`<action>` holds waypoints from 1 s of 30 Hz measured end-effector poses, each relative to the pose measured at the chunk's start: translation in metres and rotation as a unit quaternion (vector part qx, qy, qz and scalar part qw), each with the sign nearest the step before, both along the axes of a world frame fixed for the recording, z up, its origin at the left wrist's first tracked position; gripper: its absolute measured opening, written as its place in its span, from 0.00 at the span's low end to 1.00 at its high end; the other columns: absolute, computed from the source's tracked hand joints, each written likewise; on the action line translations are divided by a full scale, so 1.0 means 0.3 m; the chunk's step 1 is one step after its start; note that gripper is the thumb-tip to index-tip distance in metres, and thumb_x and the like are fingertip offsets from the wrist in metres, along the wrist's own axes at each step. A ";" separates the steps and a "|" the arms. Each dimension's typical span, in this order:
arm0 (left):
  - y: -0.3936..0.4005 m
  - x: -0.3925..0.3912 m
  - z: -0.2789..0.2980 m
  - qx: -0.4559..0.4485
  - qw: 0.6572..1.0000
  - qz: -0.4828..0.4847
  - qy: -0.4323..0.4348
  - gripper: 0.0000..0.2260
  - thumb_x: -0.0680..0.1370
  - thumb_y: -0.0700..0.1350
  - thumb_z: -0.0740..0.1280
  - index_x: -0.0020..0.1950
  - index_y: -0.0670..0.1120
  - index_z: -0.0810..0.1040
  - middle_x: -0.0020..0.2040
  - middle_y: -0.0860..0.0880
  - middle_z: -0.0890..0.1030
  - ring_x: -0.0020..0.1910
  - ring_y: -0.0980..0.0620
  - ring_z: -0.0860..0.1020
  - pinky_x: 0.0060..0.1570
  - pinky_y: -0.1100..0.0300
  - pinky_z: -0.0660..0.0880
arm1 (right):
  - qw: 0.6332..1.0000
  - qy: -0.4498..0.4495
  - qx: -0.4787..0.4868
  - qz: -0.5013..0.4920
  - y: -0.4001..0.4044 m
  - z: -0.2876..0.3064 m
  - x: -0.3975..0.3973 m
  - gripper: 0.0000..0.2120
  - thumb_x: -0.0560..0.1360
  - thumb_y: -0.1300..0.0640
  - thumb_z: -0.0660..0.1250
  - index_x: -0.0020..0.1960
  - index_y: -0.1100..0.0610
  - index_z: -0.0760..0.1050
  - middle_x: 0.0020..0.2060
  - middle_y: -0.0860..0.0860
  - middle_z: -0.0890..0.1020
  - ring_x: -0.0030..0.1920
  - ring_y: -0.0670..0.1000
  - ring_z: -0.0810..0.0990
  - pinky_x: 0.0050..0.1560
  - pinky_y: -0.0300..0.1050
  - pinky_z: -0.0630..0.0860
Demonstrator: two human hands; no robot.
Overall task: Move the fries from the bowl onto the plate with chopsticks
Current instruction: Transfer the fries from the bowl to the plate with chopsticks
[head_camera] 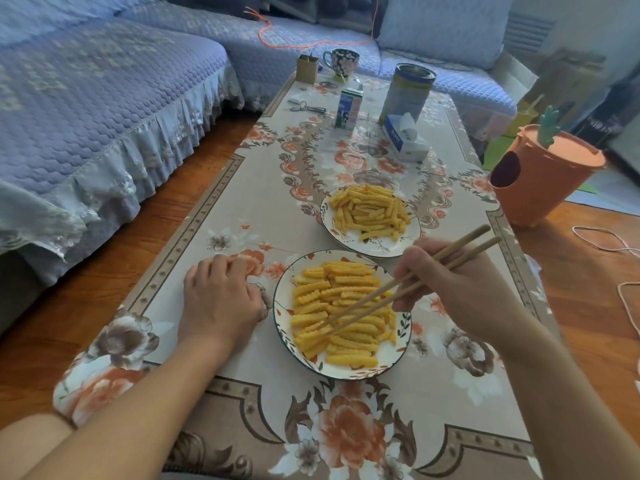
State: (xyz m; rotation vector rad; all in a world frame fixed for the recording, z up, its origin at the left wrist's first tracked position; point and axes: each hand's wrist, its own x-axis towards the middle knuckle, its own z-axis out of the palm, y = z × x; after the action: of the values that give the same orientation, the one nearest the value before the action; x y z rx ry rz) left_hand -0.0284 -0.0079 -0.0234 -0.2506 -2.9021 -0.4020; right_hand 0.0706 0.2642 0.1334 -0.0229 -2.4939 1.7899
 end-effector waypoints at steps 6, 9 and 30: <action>0.002 0.000 0.002 0.003 1.000 0.000 0.003 0.17 0.75 0.49 0.57 0.59 0.47 0.77 0.54 0.45 0.76 0.55 0.44 0.72 0.63 0.44 0.70 | 0.994 0.059 -0.024 -0.092 0.047 0.025 -0.030 0.12 0.80 0.59 0.65 0.43 0.65 0.80 0.30 0.61 0.83 0.29 0.59 0.84 0.34 0.47 0.84; -0.001 -0.002 -0.004 -0.002 1.000 -0.001 0.001 0.18 0.75 0.50 0.56 0.60 0.48 0.76 0.55 0.46 0.76 0.56 0.44 0.72 0.64 0.45 0.69 | 0.979 0.085 -0.058 -0.179 0.068 0.000 -0.097 0.14 0.84 0.58 0.63 0.45 0.64 0.80 0.31 0.57 0.84 0.30 0.57 0.85 0.36 0.47 0.85; -0.001 -0.008 -0.003 0.009 1.000 0.002 0.002 0.18 0.74 0.50 0.58 0.60 0.49 0.77 0.56 0.47 0.77 0.57 0.44 0.72 0.65 0.45 0.69 | 0.947 0.111 0.000 -0.301 -0.023 -0.166 -0.430 0.17 0.84 0.48 0.62 0.42 0.54 0.80 0.31 0.54 0.84 0.33 0.55 0.86 0.42 0.59 0.85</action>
State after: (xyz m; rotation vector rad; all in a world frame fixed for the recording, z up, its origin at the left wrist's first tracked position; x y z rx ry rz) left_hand -0.0310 -0.0081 -0.0243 -0.2435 -2.8940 -0.4259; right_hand -0.0583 0.2573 0.0837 -0.4968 -2.0259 1.4382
